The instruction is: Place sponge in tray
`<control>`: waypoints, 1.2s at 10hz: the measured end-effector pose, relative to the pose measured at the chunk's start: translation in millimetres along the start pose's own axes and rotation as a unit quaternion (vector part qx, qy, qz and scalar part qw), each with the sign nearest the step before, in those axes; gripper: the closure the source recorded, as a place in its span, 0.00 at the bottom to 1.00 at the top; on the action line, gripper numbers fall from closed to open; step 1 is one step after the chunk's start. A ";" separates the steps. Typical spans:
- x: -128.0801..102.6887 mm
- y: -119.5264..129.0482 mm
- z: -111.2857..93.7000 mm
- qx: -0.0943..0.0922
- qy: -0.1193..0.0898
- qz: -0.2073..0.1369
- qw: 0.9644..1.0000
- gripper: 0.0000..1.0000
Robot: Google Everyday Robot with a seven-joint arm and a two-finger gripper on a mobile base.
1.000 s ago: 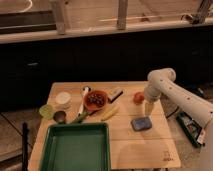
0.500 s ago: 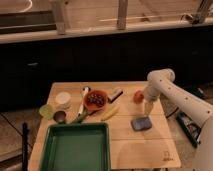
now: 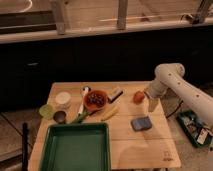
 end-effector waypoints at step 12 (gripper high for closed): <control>-22.9 74.1 74.5 -0.049 -0.023 -0.088 0.995 0.20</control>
